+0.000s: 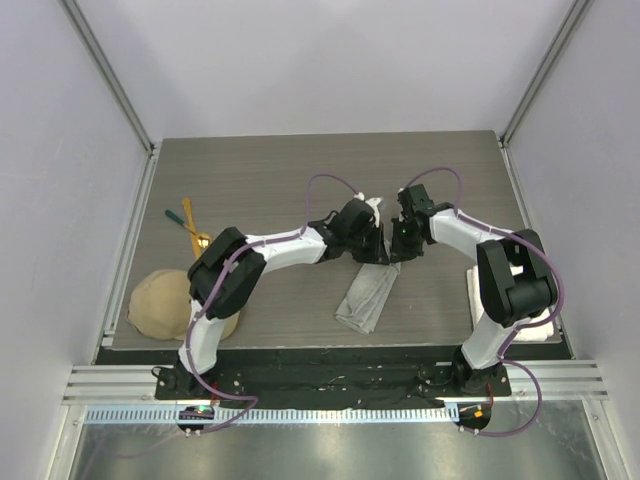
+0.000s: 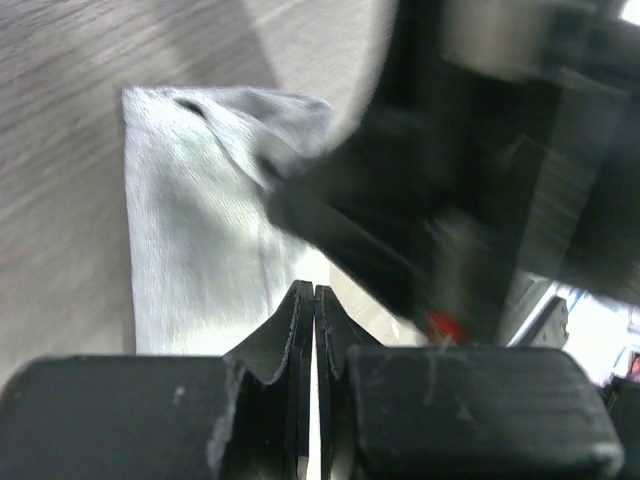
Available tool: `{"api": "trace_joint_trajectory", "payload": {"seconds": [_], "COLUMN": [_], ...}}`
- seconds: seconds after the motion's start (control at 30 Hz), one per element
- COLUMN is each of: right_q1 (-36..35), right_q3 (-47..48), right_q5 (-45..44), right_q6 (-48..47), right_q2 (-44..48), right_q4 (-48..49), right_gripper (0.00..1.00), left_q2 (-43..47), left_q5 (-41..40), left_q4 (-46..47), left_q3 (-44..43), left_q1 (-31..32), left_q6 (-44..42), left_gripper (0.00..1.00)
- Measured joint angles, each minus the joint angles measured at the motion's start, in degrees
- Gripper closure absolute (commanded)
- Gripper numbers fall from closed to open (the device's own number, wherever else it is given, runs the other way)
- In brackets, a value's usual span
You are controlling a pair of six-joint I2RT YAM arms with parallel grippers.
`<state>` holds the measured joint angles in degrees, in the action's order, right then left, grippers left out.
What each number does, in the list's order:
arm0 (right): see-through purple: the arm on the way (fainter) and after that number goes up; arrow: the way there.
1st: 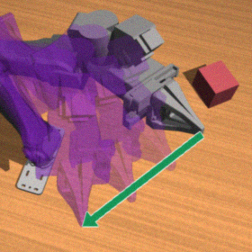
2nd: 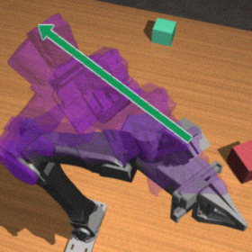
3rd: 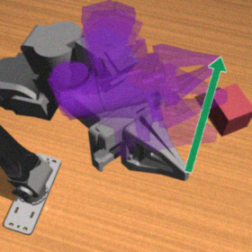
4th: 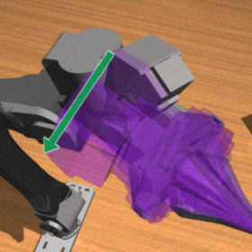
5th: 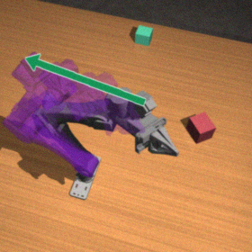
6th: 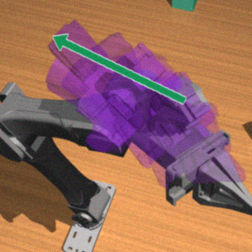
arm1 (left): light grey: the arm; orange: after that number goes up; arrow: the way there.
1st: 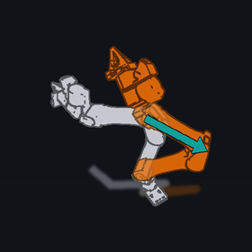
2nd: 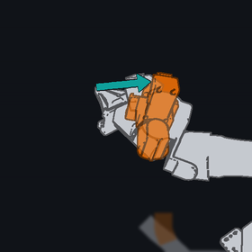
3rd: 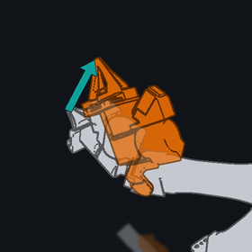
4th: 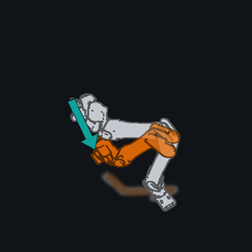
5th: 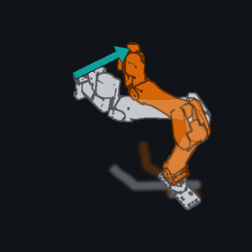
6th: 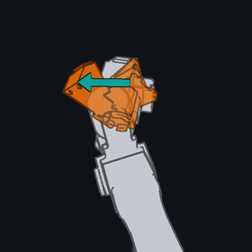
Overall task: Fold the napkin into a case and place the utensils inside
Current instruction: Smooth out the smaller rectangle-folded napkin at the center of the board.
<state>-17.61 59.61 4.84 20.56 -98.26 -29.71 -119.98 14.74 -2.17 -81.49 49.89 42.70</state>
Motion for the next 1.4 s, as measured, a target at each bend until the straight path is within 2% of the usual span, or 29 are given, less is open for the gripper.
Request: {"api": "trace_joint_trajectory", "payload": {"seconds": [0.13, 0.23, 0.33, 0.53, 0.7, 0.8, 0.9, 0.93, 1.03, 1.1, 1.13, 1.23, 1.4], "right_q1": [0.61, 0.87, 1.11, 1.22, 1.66, 2.19, 3.45, 4.0, 6.58, 8.26, 9.07, 11.43, 16.85], "right_q3": [-0.07, -0.07, -0.07, 0.07, 1.9, 2.21, 1.95, 1.7, -0.15, -1.9, -2.95, -6.75, -13.18], "right_q5": [1.03, 1.6, 2.62, 4.04, 4.98, 5.66, 6.6, 6.8, 7.32, 7.3, 7.32, 7.26, 7.23], "right_q6": [0.11, 0.15, 0.31, 0.81, 1.11, 1.75, 2.6, 2.97, 4.2, 5.31, 5.6, 6.58, 7.61], "right_q2": [0.0, 0.0, 0.0, 1.09, 2.32, 3.72, 5.99, 6.88, 10.62, 13.07, 14.23, 17.9, 23.71], "right_q4": [0.07, 0.09, 0.15, -0.28, -1.86, -2.16, -2.54, -2.54, -2.54, -2.43, -2.43, -2.58, -2.93], "right_gripper": [0.95, 0.87, 0.8, 0.71, 0.66, 0.61, 0.56, 0.55, 0.49, 0.45, 0.41, 0.35, 0.3], "left_q2": [5.25, 8.2, 10.6, 11.13, 12.17, 13.03, 14.8, 15.32, 17.09, 17.31, 17.14, 14.97, 9.49], "left_q5": [-0.48, -0.39, -0.26, -1.01, -3.3, -5.31, -7.3, -7.85, -10.19, -11.45, -12.35, -17.0, -26.51], "left_q4": [-5.35, -7.5, -7.78, -7.98, -6.32, -6.16, -6.62, -6.67, -7.58, -10.05, -11.69, -18.03, -26.99], "left_q3": [0.0, 0.96, 5.46, 15.06, 16.41, 17.27, 17.99, 17.99, 17.57, 15.41, 13.7, 5.44, -7.63], "left_q1": [0.13, 0.13, 0.15, 1.49, 5.09, 7.15, 8.13, 8.11, 7.93, 7.8, 7.78, 8.39, 12.2], "left_q6": [-2.84, -4.79, -5.95, -5.73, -5.11, -4.55, -4.15, -4.13, -4.48, -4.57, -4.83, -4.57, -3.45], "left_gripper": [0.96, 0.96, 0.97, 0.98, 0.98, 0.94, 0.8, 0.72, 0.62, 0.3, 0.26, 0.25, 0.24]}}
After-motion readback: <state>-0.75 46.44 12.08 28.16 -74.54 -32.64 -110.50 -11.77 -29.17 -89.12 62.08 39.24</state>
